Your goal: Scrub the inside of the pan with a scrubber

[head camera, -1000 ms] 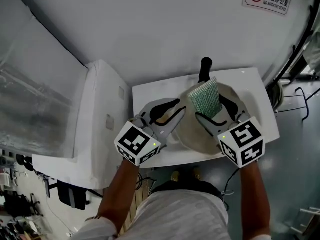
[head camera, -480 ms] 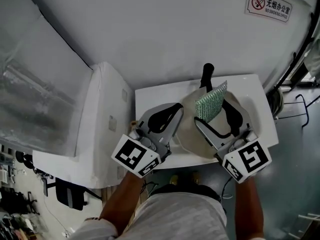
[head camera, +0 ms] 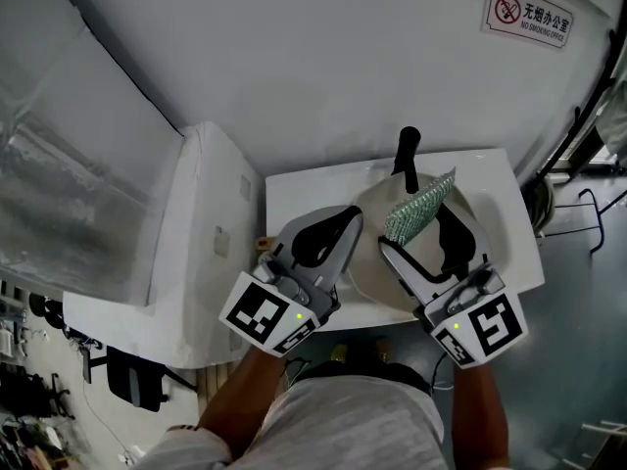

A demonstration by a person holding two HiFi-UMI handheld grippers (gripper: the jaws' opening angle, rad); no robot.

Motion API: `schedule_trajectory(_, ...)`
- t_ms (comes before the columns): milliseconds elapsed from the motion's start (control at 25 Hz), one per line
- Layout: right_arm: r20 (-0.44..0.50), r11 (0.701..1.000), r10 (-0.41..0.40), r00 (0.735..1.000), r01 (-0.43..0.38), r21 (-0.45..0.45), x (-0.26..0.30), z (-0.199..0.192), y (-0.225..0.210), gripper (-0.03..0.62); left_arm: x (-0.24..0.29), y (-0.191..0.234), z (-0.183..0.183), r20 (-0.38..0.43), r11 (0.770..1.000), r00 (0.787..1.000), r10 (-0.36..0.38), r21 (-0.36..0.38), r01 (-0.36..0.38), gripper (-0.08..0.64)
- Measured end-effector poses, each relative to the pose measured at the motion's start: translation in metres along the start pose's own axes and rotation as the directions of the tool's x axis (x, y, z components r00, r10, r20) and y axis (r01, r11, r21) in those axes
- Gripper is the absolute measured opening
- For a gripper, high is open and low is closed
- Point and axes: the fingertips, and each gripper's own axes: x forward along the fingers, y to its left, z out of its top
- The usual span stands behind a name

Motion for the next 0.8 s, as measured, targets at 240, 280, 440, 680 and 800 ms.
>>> schedule_trajectory(240,0.0,1.0,-0.011,1.0,0.011,0.005,0.0007,-0.0023,-0.0022,0.339,0.0008,-0.002,0.0001,0.0,1.0,1.0,-0.003,0.005,0.003,0.017)
schedule_trajectory(280,0.0,1.0,-0.013,1.0,0.013,0.005,0.0009,-0.003,-0.0027,0.339,0.0006,-0.002,-0.0005,-0.001,1.0,1.0,-0.003,0.005,0.003,0.015)
schedule_trajectory(440,-0.005,1.0,-0.022,1.0,0.022,-0.003,0.0009,-0.0053,-0.0033,0.339,-0.0009,-0.0019,-0.0014,-0.002,1.0,1.0,0.0,0.001,0.0,0.016)
schedule_trajectory(680,-0.012,0.999,-0.033,0.999,0.033,-0.014,-0.0004,-0.0071,-0.0037,0.339,-0.0006,-0.0036,-0.0017,0.0,1.0,1.0,-0.005,-0.001,0.005,0.016)
schedule_trajectory(800,-0.016,0.999,-0.034,0.999,0.034,-0.014,-0.0022,-0.0088,-0.004,0.339,0.0,-0.0049,-0.0028,0.001,1.0,1.0,-0.006,-0.002,0.006,0.015)
